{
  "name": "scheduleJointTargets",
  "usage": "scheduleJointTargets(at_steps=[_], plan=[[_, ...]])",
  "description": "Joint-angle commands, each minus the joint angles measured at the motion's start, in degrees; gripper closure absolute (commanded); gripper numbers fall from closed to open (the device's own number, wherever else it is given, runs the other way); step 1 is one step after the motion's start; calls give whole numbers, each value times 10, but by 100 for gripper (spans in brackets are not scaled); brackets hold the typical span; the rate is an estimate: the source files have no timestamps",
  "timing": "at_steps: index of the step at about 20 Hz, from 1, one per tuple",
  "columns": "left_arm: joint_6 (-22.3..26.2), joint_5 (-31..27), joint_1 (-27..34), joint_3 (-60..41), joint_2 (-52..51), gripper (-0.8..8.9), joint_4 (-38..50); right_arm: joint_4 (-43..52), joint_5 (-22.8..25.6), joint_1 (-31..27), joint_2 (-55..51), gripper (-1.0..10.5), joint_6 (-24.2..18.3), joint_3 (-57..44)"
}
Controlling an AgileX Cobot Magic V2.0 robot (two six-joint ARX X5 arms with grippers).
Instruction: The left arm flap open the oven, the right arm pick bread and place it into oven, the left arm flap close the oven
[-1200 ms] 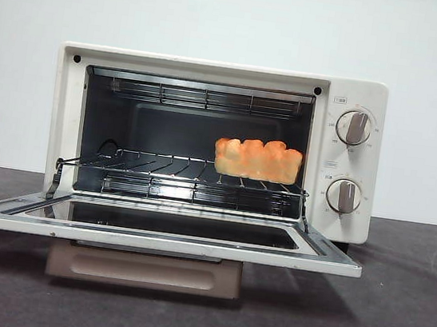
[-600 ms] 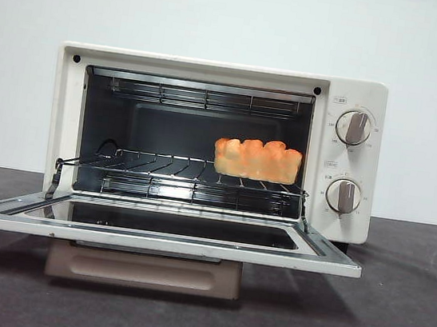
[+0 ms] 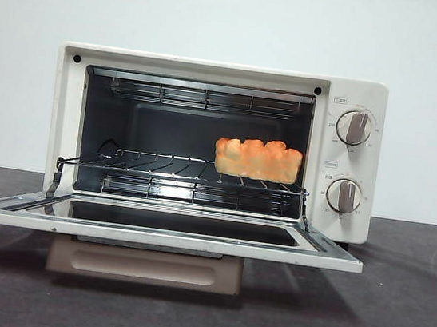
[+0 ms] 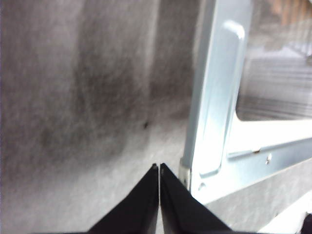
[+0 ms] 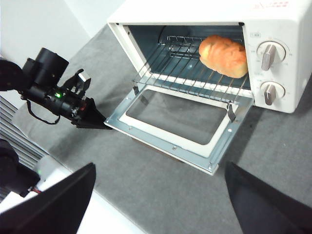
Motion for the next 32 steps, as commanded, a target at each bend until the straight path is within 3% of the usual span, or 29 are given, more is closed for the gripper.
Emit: scheduleJointTargets(at_steps=[1, 8, 15, 20, 22, 26, 32], plan=[[-22, 43, -2, 3, 7, 806, 30, 15, -1, 3, 1, 532, 2, 9], [-79, 156, -2, 4, -2, 806, 95, 15, -1, 3, 1, 532, 12, 9], [-199, 157, 9, 56, -27, 806, 253, 15, -1, 3, 1, 532, 26, 9], [-236, 80, 24, 79, -27, 806, 372, 16, -1, 3, 1, 532, 27, 9], [-251, 77, 28, 79, -27, 806, 388, 16, -1, 3, 1, 532, 27, 9], [-292, 110, 31, 79, -27, 806, 403, 16, 3, 3, 1, 532, 27, 9], [-288, 194, 30, 79, -54, 805, 415, 16, 3, 3, 1, 532, 25, 9]])
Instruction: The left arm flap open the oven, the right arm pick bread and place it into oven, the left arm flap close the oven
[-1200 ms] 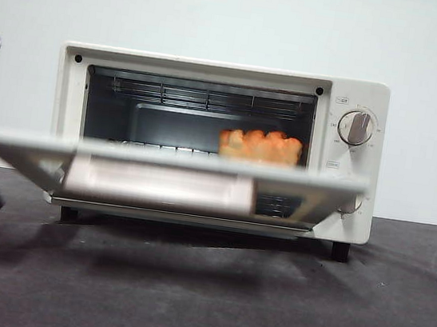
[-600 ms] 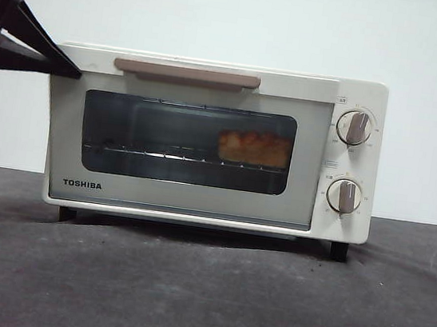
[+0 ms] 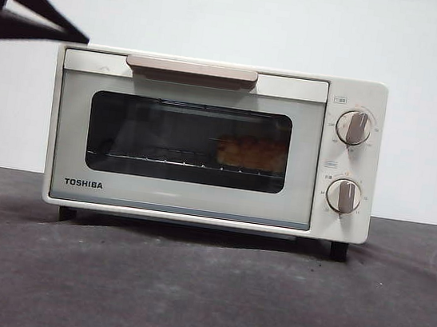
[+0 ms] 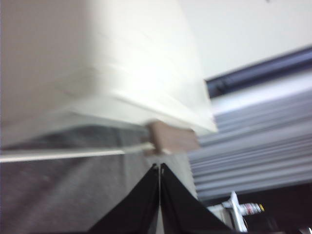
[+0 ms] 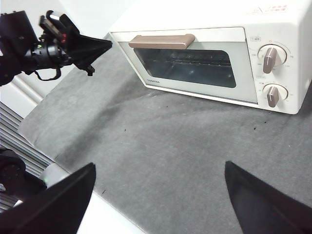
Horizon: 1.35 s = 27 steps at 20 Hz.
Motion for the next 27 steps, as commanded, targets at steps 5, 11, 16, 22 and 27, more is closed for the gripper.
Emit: scheduleJointTargets(at_steps=[5, 11, 16, 22, 27], plan=[[-2, 41, -3, 8, -60, 805, 1, 8, 2, 3, 1, 532, -6, 9], [3, 54, -12, 8, -145, 804, -27, 8, 2, 3, 1, 532, -43, 9], [48, 21, -12, 8, -249, 804, -111, 24, 3, 3, 1, 532, -92, 9], [174, -79, -12, 8, -397, 804, -300, 78, 3, 3, 1, 534, -138, 9], [290, -114, -12, 8, -495, 804, -400, 90, 7, 3, 1, 608, -164, 9]])
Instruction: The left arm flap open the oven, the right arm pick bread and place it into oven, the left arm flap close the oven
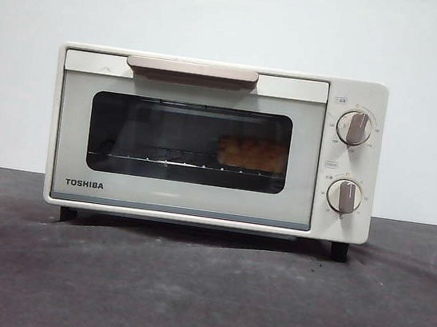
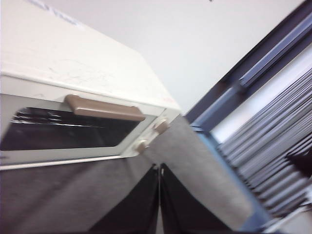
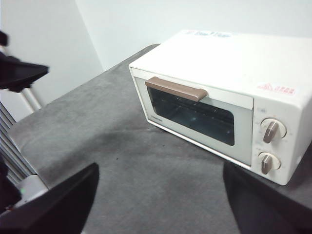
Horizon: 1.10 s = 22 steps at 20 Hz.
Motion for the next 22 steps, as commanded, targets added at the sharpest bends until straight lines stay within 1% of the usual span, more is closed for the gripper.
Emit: scheduleJointTargets(at_steps=[1, 3, 5, 8, 13, 15, 22], plan=[[113, -7, 0, 8, -36, 804, -24, 4, 8, 3, 1, 637, -26, 9], [130, -14, 0, 8, -58, 804, -33, 3, 19, 3, 1, 741, -26, 9], [130, -32, 0, 8, -71, 804, -40, 3, 24, 3, 1, 832, -27, 9], [130, -36, 0, 8, -76, 804, -54, 1, 39, 3, 1, 934, -27, 9], [130, -36, 0, 8, -74, 804, -66, -12, 59, 3, 1, 936, -23, 9], [130, -36, 0, 8, -74, 804, -63, -22, 55, 3, 0, 936, -14, 9], [130, -35, 0, 8, -74, 804, -64, -9, 61, 3, 0, 936, -16, 9]])
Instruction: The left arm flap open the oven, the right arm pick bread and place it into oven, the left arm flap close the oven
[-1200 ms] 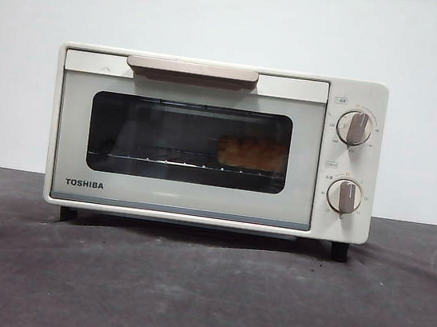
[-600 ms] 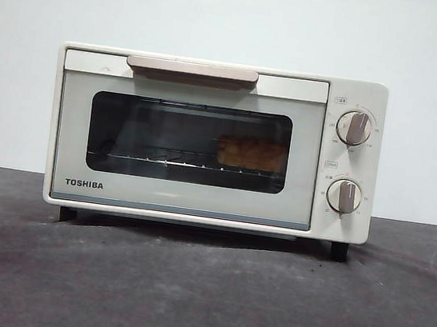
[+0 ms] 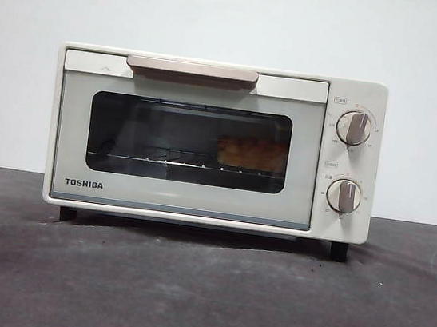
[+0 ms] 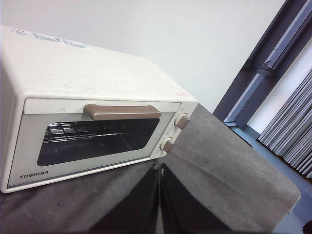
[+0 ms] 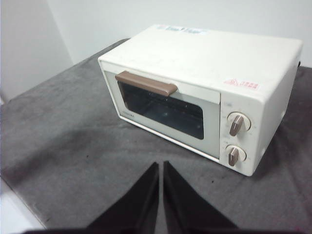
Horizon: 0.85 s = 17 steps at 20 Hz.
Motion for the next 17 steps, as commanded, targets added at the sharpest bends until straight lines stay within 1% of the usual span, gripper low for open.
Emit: scheduleJointTargets(at_steps=[1, 7, 10, 12, 14, 15, 17], plan=[[7, -2, 0, 8, 2, 804, 7, 9, 1, 3, 0, 936, 2, 9], [7, -1, 1, 4, -3, 804, 9, 9, 0, 3, 0, 936, 2, 9], [8, 0, 2, -15, -9, 804, 29, 9, 0, 3, 0, 936, 2, 9], [17, -1, 5, -43, -23, 804, 56, 9, 0, 3, 0, 936, 2, 9], [47, -3, 13, -82, -47, 804, 90, 9, 0, 3, 0, 936, 2, 9], [53, -5, 18, -107, -64, 804, 110, 9, 0, 3, 0, 936, 2, 9], [53, -25, 27, -161, -99, 804, 146, 9, 0, 3, 0, 936, 2, 9]])
